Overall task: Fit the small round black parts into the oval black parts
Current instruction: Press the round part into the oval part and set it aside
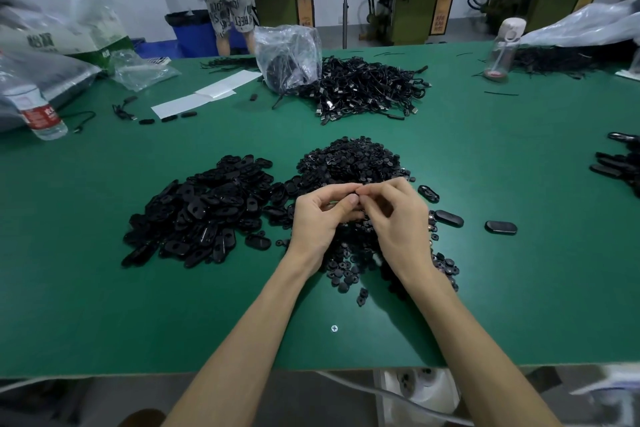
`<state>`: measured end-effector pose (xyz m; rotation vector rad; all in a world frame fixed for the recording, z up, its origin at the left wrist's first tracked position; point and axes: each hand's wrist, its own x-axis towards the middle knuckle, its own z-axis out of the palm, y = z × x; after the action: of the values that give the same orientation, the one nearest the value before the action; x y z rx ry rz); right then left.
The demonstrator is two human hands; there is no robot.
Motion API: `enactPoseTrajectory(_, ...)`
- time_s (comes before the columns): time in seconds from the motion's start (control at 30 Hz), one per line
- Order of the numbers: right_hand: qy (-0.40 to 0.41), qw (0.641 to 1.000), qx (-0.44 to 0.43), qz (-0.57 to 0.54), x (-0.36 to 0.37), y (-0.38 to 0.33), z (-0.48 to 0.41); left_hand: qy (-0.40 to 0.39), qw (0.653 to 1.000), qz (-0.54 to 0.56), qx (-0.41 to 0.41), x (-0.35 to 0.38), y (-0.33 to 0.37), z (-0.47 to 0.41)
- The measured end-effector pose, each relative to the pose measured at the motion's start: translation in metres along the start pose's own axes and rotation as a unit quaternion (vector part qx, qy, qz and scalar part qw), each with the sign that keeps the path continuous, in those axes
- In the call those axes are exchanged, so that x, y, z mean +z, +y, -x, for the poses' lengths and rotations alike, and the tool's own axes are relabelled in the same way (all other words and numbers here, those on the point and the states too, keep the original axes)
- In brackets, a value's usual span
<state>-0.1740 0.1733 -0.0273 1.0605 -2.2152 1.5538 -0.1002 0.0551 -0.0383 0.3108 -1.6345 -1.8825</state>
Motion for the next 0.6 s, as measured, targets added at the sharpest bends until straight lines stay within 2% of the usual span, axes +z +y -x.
enactPoseTrajectory(0.27, -0.043, 0.999, -0.013, -0.010, 0.0018, -0.0016, 0.0024, 0.037, 0.999, -0.002, -0.010, -0.0003, 0.0011, -0.0002)
enactPoseTrajectory(0.47, -0.001, 0.998, 0.038, -0.057, -0.0021, -0.0031, -0.0019, 0.038, 0.999, -0.013, -0.012, -0.0007, -0.0001, -0.0011)
enactPoseTrajectory(0.6, -0.016, 0.994, 0.077, -0.069, -0.0037, -0.0018, -0.0029, 0.030, 0.999, -0.030, -0.011, 0.0010, -0.0010, -0.0007)
